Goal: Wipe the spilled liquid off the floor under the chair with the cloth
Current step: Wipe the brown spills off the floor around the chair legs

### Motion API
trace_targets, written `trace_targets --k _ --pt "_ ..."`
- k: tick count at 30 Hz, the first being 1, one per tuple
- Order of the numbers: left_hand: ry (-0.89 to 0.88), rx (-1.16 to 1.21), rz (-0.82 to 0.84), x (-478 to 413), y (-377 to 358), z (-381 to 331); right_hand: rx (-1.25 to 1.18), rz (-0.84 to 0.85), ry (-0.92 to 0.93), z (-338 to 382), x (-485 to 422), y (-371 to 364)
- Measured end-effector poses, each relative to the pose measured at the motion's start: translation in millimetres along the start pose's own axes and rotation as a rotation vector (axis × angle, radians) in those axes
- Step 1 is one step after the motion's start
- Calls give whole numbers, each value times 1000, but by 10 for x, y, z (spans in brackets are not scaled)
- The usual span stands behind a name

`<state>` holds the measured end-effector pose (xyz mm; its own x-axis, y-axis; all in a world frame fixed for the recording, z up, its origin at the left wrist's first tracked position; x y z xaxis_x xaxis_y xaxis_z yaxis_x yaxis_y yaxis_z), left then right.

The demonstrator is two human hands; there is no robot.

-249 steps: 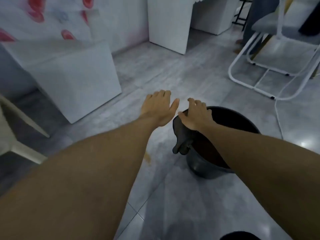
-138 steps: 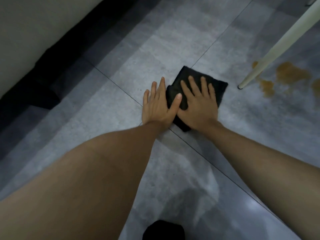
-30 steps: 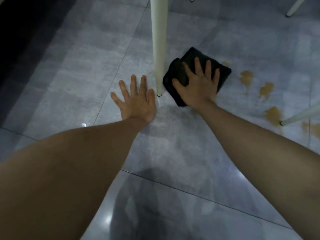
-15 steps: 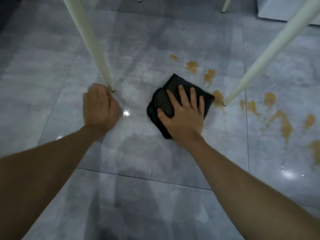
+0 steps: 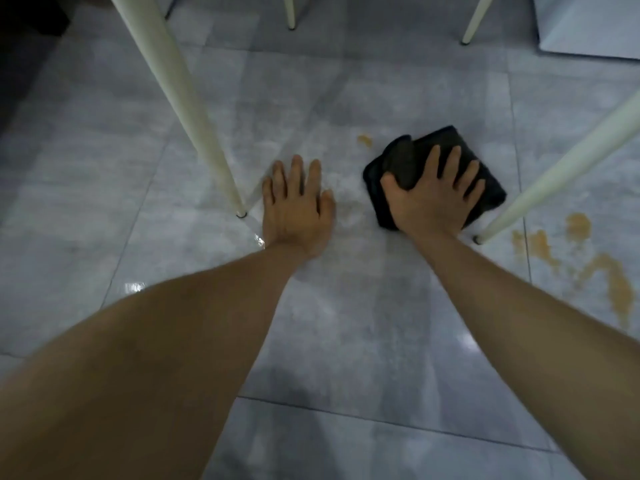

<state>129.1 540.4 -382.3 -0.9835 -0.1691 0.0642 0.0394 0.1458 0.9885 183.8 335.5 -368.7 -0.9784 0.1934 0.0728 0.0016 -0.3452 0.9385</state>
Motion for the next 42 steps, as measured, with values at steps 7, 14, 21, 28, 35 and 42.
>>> trace_targets --k 7,14,21,28,35,42 --pt "-14 -75 34 -37 -16 18 5 47 452 464 27 -189" --pt "-9 -57 48 -47 -24 19 7 107 162 478 -577 -65" --pt "-13 -83 40 -51 -34 35 1 24 495 301 182 -169" --pt "-10 -79 41 -65 -25 29 -12 78 205 386 -358 -86" --pt "-6 -75 39 -48 -8 21 40 111 352 -125 274 51" --pt "-13 -36 37 -45 18 21 8 98 390 -48 751 -2"
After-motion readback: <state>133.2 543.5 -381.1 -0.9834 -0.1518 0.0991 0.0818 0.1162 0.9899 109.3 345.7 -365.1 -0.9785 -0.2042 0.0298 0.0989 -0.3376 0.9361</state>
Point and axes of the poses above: each hand's wrist, its own x-axis away from the middle knuckle, its own y-axis out of the back of the hand, z = x × y, the point moved 3 cm from there along -x, towards the middle knuckle, and after that the axes turned 7 degrees about -x, right-handed, at the moved point
